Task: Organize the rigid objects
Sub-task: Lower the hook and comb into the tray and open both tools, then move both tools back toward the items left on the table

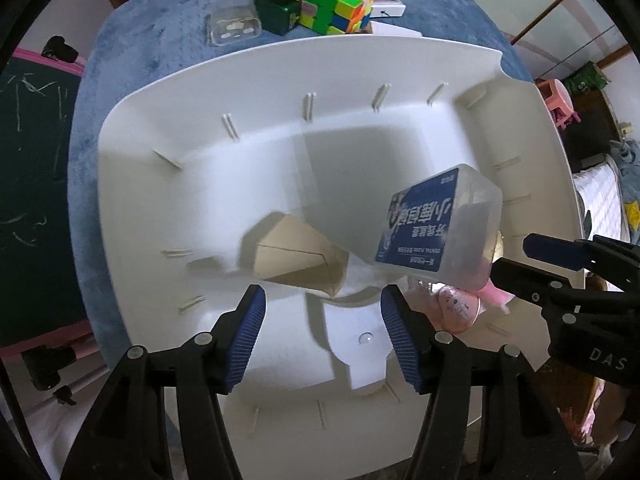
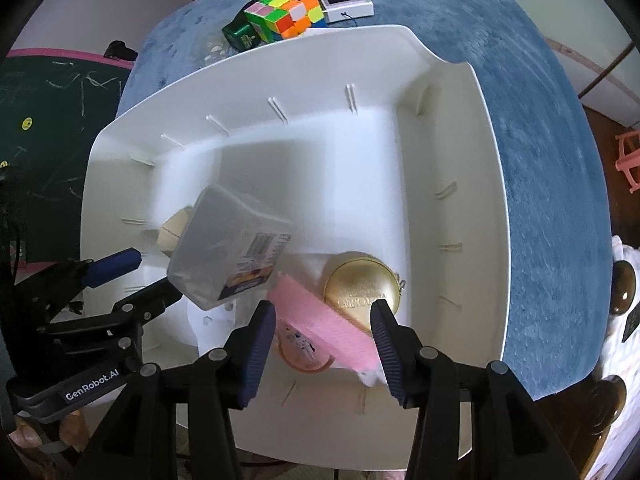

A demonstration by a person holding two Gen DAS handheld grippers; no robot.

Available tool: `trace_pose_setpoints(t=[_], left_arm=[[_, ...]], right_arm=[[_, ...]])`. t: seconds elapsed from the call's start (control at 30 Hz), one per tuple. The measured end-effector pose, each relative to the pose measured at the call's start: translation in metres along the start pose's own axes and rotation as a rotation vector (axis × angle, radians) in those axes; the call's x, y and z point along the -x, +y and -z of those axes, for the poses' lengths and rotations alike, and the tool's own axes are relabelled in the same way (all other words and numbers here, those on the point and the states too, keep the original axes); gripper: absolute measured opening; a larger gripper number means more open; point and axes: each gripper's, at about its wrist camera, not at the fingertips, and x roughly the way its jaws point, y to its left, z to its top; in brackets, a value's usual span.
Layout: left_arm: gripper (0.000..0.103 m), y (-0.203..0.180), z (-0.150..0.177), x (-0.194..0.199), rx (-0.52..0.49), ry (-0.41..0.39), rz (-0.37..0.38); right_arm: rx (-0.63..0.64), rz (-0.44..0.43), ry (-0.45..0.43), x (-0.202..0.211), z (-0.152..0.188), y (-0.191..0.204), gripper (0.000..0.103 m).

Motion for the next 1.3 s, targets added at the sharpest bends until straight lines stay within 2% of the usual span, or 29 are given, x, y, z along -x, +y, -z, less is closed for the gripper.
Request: trace_pose_setpoints(t=[0.17, 0.5, 0.93, 1.3], left_arm=[[0.064, 0.008, 0.002, 0.006, 0.030, -0.006, 0.003], [0.064, 0.044, 0.011, 0.028, 0.088, -0.066, -0.010], [0.064, 0.072, -0.008, 0.069, 0.166, -0.175, -0.031], [0.064, 0.086, -0.049, 0.106, 0.168, -0.263, -0.038]], right_arm=[[0.021, -0.001, -0.004, 0.003, -0.001, 0.005, 0.050], [0.065, -0.006, -0.012, 0.009, -0.013, 0.025, 0.050], [0.198, -0.025, -0.068, 0.027, -0.050, 0.079, 0.050], [0.240, -0.040, -0.130, 0.062, -0.083, 0.086, 0.050]])
